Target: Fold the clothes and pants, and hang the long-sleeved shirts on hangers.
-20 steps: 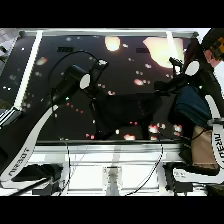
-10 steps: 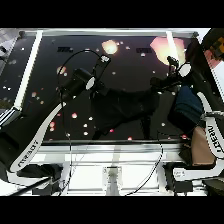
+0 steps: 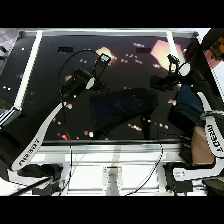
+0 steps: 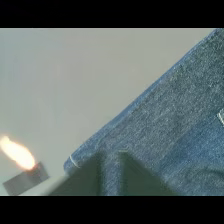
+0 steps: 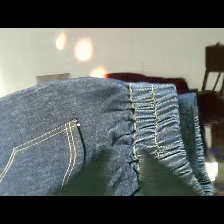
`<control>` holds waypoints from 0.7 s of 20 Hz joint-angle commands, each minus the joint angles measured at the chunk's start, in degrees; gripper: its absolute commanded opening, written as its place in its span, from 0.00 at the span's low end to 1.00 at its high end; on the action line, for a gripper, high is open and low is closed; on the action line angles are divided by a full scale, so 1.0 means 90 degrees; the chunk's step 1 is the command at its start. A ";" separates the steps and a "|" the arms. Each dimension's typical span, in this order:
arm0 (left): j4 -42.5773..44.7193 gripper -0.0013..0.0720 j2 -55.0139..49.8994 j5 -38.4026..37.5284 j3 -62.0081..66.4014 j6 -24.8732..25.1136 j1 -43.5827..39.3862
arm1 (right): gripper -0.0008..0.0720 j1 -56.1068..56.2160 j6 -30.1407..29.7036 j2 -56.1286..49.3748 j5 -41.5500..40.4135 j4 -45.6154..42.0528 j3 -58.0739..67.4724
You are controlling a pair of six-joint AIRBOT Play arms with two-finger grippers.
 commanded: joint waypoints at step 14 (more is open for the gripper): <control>-0.2509 0.02 0.3519 0.0583 -0.1855 0.0168 0.1460 | 0.69 -0.3070 -0.2246 -0.0177 0.2596 0.3633 -0.0141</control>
